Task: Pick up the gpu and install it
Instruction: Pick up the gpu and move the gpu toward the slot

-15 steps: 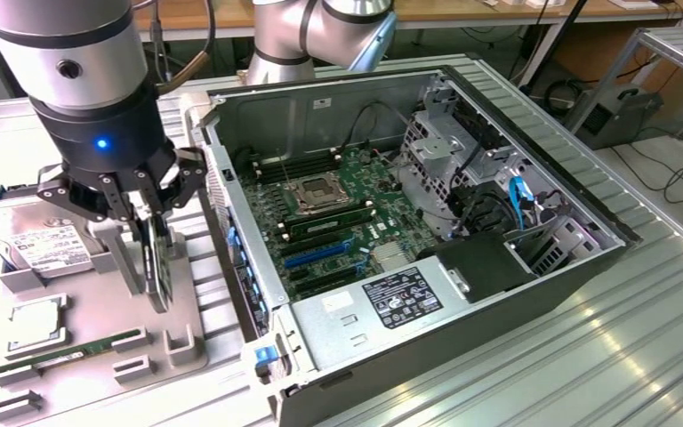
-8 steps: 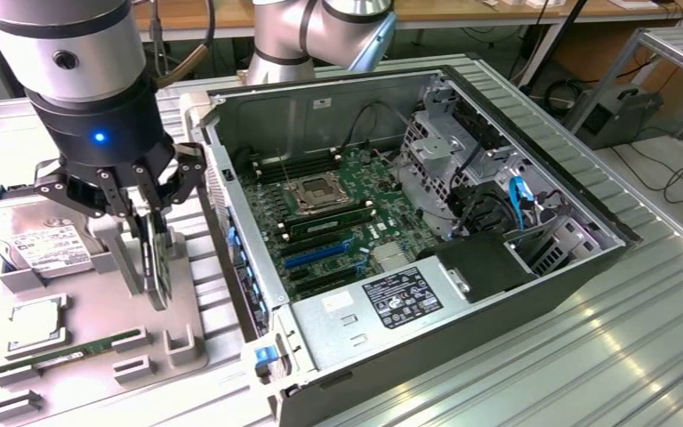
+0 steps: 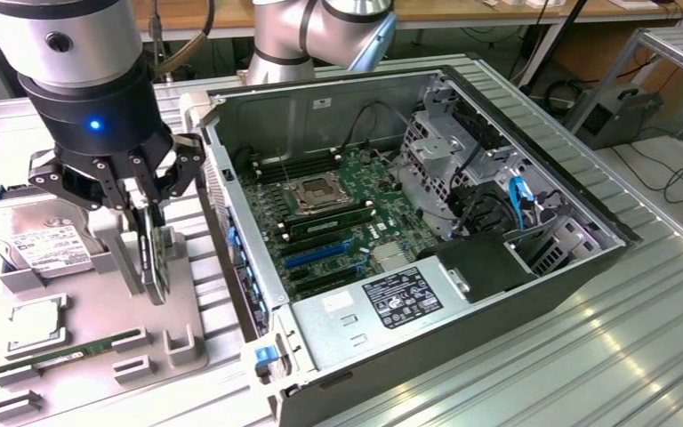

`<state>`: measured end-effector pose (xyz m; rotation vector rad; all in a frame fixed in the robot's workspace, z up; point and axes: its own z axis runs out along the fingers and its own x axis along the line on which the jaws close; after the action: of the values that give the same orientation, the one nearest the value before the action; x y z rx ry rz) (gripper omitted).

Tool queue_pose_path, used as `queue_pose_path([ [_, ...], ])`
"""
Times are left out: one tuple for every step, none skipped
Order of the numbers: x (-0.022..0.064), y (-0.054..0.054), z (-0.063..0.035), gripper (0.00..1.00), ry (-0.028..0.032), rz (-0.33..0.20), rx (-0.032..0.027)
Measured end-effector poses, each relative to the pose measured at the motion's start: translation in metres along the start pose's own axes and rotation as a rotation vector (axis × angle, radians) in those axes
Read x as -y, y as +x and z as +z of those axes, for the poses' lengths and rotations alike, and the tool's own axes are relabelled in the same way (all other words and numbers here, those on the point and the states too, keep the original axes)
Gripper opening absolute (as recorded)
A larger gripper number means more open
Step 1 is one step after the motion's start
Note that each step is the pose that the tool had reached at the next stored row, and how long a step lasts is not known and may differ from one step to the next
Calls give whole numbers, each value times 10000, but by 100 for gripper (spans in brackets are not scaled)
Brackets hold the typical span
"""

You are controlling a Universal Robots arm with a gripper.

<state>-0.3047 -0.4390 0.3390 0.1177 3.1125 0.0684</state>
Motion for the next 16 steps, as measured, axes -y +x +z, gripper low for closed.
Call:
queue_pose_path([
  [-1, 0, -14, 27, 0, 0, 1],
  [-4, 0, -35, 27, 0, 0, 0],
  [-5, -1, -49, 27, -1, 0, 1],
  [-6, -1, -55, 27, -1, 0, 1],
  [-7, -1, -64, 27, 0, 0, 0],
  [-8, -1, -73, 27, 0, 0, 1],
  [-9, -1, -80, 27, -1, 1, 1],
  [-10, -2, -89, 27, -1, 0, 1],
  [-11, -2, -98, 27, 0, 0, 1],
  [-12, -2, -106, 27, 0, 0, 0],
  [-12, -2, -114, 27, 0, 1, 0],
  [-13, -2, -122, 27, 0, 0, 0],
  [-14, -2, -131, 27, 0, 1, 0],
  [-15, -3, -145, 27, -1, 1, 1],
  [-15, -3, -153, 27, 0, 0, 1],
  [-16, -3, -162, 27, -1, 0, 1],
])
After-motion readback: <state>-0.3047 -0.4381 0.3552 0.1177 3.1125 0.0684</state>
